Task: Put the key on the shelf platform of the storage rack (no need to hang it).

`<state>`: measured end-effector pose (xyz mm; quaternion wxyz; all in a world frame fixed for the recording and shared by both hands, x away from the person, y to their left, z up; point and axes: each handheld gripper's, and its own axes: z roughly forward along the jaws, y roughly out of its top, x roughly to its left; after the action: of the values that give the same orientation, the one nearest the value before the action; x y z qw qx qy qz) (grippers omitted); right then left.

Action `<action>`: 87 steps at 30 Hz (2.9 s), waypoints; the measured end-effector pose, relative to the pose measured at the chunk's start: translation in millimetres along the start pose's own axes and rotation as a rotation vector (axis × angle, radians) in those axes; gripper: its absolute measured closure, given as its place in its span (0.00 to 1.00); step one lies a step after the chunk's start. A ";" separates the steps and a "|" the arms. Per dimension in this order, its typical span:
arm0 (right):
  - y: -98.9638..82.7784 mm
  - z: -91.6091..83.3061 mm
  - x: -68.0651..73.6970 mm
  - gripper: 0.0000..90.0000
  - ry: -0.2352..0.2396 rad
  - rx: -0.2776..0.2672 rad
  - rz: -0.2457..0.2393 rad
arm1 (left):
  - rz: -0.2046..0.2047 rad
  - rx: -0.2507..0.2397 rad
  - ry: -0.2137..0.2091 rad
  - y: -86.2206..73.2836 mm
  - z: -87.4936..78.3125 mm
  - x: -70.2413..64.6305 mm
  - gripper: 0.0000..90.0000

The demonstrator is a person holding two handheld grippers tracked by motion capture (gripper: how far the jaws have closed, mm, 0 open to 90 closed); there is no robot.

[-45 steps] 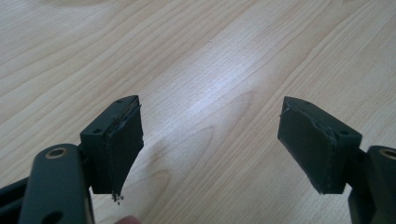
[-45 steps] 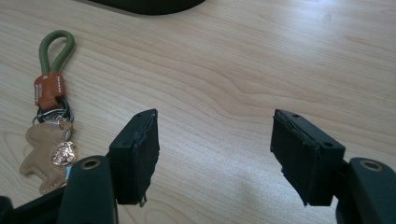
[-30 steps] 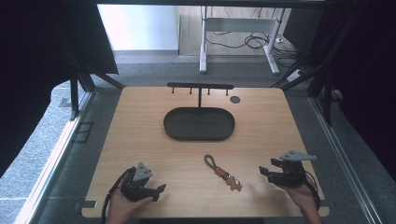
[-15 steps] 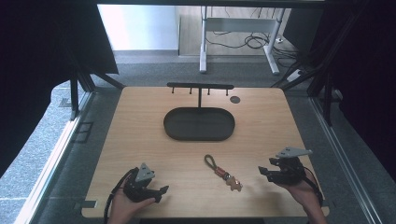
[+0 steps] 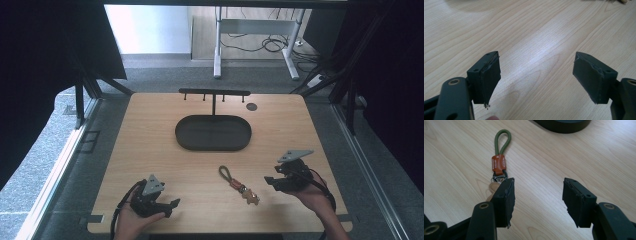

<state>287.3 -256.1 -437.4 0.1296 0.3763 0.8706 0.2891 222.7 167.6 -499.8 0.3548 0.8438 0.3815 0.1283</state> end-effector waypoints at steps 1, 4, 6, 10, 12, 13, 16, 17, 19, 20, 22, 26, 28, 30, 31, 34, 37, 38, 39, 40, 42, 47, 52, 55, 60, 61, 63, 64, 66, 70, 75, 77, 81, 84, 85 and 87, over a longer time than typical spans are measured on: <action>2.2 1.8 0.5 0.49 0.005 0.006 -0.007 | 0.000 -0.001 0.002 0.1 -0.7 -0.1 0.25; 9.2 5.2 1.8 0.49 0.013 0.017 -0.026 | 0.001 -0.006 0.005 0.6 -3.2 -0.3 0.25; 13.5 7.3 4.5 0.49 0.013 0.018 -0.039 | -0.001 -0.012 0.006 0.6 -4.4 0.2 0.25; 21.1 14.6 11.3 0.47 0.018 0.039 -0.073 | -0.001 -0.014 0.008 0.5 -5.7 0.6 0.25; 22.4 16.2 12.5 0.47 0.022 0.043 -0.074 | -0.001 -0.014 0.009 0.8 -6.3 0.4 0.25; 23.6 17.8 13.3 0.47 0.025 0.044 -0.078 | -0.001 -0.014 0.010 0.9 -6.5 0.4 0.25; 27.1 22.4 16.1 0.48 0.034 0.055 -0.081 | -0.001 -0.013 0.009 0.8 -6.4 0.4 0.25; 28.2 23.9 17.0 0.48 0.039 0.060 -0.083 | -0.001 -0.013 0.009 0.7 -6.0 0.4 0.25; 30.2 27.0 18.9 0.48 0.047 0.069 -0.088 | -0.001 -0.012 0.009 0.7 -5.7 0.2 0.25; 32.2 29.4 20.9 0.49 0.056 0.078 -0.094 | 0.000 -0.012 0.009 0.9 -5.8 0.0 0.25; 33.2 30.8 21.8 0.49 0.059 0.079 -0.098 | 0.002 -0.013 0.007 1.1 -6.0 -0.3 0.25; 37.0 34.6 25.8 0.50 0.070 0.093 -0.107 | 0.003 -0.013 0.008 1.2 -6.5 -0.5 0.25; 38.6 36.2 27.8 0.50 0.075 0.099 -0.111 | 0.003 -0.012 0.009 1.3 -6.7 -0.5 0.25; 40.1 39.4 30.3 0.51 0.082 0.105 -0.116 | 0.003 -0.011 0.007 1.3 -6.4 -0.6 0.25; 40.1 39.4 30.3 0.51 0.082 0.105 -0.116 | 0.003 -0.011 0.007 1.3 -6.4 -0.6 0.25; 40.1 44.9 33.6 0.51 0.088 0.124 -0.120 | 0.004 -0.010 0.006 1.5 -6.3 -1.3 0.25; 40.7 49.3 36.1 0.52 0.101 0.134 -0.129 | 0.006 -0.011 0.006 1.8 -6.4 -1.9 0.25; 41.1 50.2 37.1 0.52 0.100 0.139 -0.126 | 0.007 -0.010 0.006 1.9 -6.6 -2.0 0.25; 41.4 51.3 37.6 0.52 0.103 0.139 -0.128 | 0.009 -0.010 0.006 2.0 -6.7 -2.2 0.25; 41.6 51.8 38.2 0.52 0.106 0.143 -0.124 | 0.008 -0.011 0.005 2.2 -6.9 -2.6 0.25; 41.5 53.8 39.0 0.52 0.111 0.143 -0.127 | 0.010 -0.012 0.005 2.6 -7.1 -3.2 0.25; 40.3 60.2 41.8 0.52 0.118 0.171 -0.125 | 0.009 -0.013 0.003 2.7 -6.8 -3.0 0.25; 39.7 67.1 44.3 0.53 0.121 0.196 -0.122 | 0.006 -0.014 0.001 2.4 -7.1 -2.4 0.25; 38.8 72.3 46.1 0.53 0.125 0.217 -0.124 | 0.007 -0.014 0.000 2.6 -7.1 -2.7 0.25; 39.0 80.6 48.6 0.54 0.131 0.242 -0.135 | 0.010 -0.011 -0.001 2.9 -6.9 -3.5 0.25; 39.5 82.2 49.0 0.54 0.134 0.245 -0.136 | 0.010 -0.012 -0.001 2.9 -6.9 -3.5 0.25; 40.6 84.8 49.6 0.54 0.134 0.254 -0.139 | 0.010 -0.013 0.000 2.9 -7.2 -3.5 0.25; 41.2 85.9 49.9 0.54 0.135 0.258 -0.139 | 0.010 -0.013 0.001 2.8 -7.3 -3.4 0.25; 42.1 88.5 49.6 0.54 0.134 0.263 -0.142 | 0.009 -0.014 0.002 2.8 -7.5 -3.1 0.25; 44.0 95.2 49.2 0.55 0.137 0.276 -0.144 | 0.011 -0.025 0.005 3.1 -8.5 -3.1 0.26; 47.4 102.2 53.2 0.56 0.146 0.287 -0.155 | 0.011 -0.020 0.004 2.8 -7.9 -3.1 0.25; 48.2 104.6 54.3 0.57 0.147 0.292 -0.160 | 0.012 -0.020 0.004 2.9 -8.0 -3.1 0.25; 50.0 110.5 55.4 0.59 0.150 0.306 -0.170 | 0.012 -0.024 0.004 3.1 -8.3 -3.1 0.26; 51.1 115.6 55.5 0.62 0.151 0.313 -0.176 | 0.011 -0.021 0.005 2.8 -8.0 -2.9 0.26; 51.2 116.6 55.8 0.63 0.151 0.313 -0.179 | 0.012 -0.023 0.006 2.9 -8.6 -3.0 0.26; 51.1 117.4 56.2 0.63 0.149 0.314 -0.182 | 0.012 -0.024 0.006 3.0 -8.8 -3.0 0.26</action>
<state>330.6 -139.3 -501.0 0.0301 0.2890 0.9427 0.1637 218.1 168.4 -491.2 0.3631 0.8414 0.3759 0.1374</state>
